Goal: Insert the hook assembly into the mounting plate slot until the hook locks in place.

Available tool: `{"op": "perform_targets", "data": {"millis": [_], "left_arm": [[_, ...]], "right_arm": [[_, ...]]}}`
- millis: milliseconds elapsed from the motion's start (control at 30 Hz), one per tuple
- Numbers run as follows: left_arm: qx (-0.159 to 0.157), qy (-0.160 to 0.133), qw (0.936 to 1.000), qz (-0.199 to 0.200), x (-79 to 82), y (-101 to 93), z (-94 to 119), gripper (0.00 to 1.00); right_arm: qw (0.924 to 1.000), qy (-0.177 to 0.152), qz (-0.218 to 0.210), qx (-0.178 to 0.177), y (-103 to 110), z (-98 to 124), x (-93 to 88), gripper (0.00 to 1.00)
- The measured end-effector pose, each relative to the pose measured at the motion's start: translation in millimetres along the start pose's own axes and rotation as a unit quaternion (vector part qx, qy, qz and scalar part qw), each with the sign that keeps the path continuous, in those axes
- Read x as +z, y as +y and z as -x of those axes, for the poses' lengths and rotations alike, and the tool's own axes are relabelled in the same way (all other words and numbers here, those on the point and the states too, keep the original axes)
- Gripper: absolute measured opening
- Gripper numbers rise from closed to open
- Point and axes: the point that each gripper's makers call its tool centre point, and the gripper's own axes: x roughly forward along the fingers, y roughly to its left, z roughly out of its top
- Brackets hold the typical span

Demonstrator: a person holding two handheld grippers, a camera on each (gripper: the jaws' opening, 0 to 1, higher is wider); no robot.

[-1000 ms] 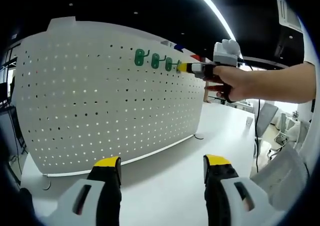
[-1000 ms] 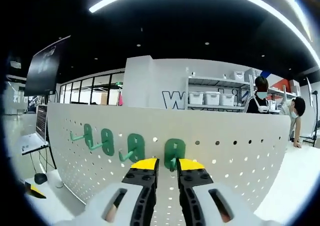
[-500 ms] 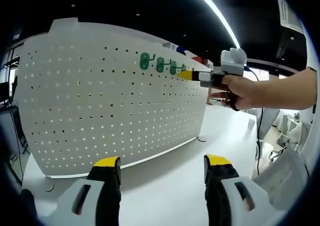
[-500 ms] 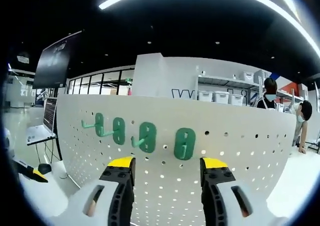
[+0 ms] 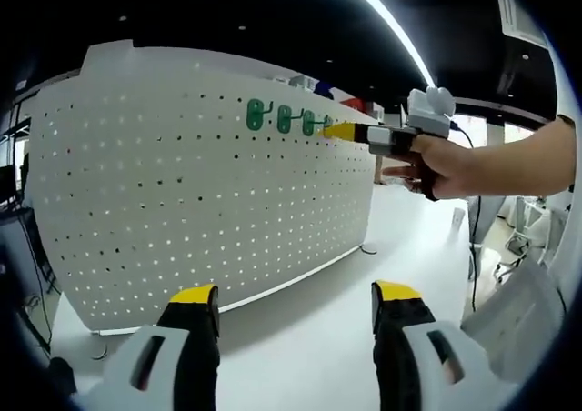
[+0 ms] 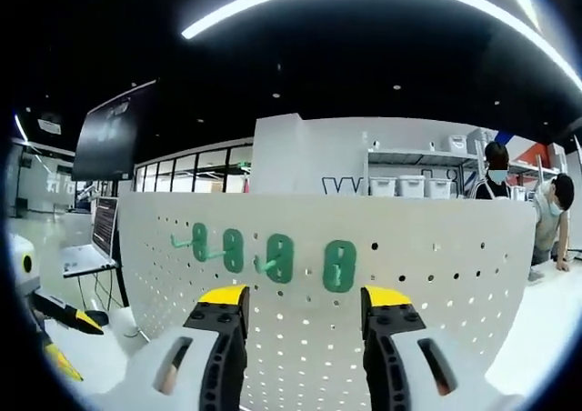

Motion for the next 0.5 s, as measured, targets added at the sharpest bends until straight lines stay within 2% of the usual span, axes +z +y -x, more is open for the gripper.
{"op": "perform_targets", "data": {"millis": [167,500], "left_arm": [[0.010,-0.010,0.9999,-0.007,6.9,3.6,2,0.71],[0.020,-0.026,0.9995,-0.005,16.6,8.4,4,0.72]], "right_arm": [[0.9999,-0.010,-0.003,0.013,3,12,-2.2,0.49],[0.9998,-0.005,-0.004,0.017,4,29,-8.5,0.48]]}}
